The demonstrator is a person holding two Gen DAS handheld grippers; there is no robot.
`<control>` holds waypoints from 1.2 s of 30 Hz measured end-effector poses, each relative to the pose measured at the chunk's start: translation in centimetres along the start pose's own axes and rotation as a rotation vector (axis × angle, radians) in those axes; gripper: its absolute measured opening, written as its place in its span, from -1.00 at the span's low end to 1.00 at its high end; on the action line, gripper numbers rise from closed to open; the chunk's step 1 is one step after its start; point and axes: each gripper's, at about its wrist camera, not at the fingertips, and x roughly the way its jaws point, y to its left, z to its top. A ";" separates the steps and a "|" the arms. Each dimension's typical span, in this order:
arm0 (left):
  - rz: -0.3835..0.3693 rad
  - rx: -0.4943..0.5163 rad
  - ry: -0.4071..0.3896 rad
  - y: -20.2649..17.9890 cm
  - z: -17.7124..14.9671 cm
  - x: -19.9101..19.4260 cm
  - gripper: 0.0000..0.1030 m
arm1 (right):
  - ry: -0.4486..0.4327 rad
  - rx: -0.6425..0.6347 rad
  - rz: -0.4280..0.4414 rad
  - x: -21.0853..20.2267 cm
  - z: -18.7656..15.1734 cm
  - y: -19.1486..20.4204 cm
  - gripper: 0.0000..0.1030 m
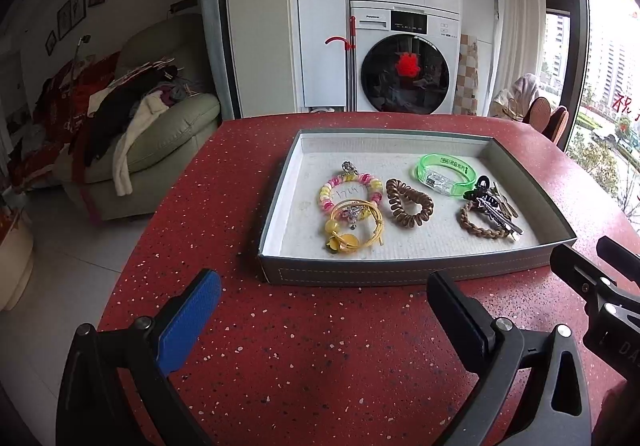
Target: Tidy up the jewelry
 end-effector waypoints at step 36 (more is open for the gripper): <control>0.001 -0.008 0.030 -0.1 -0.2 0.2 1.00 | -0.005 -0.001 0.017 0.1 0.4 0.2 0.65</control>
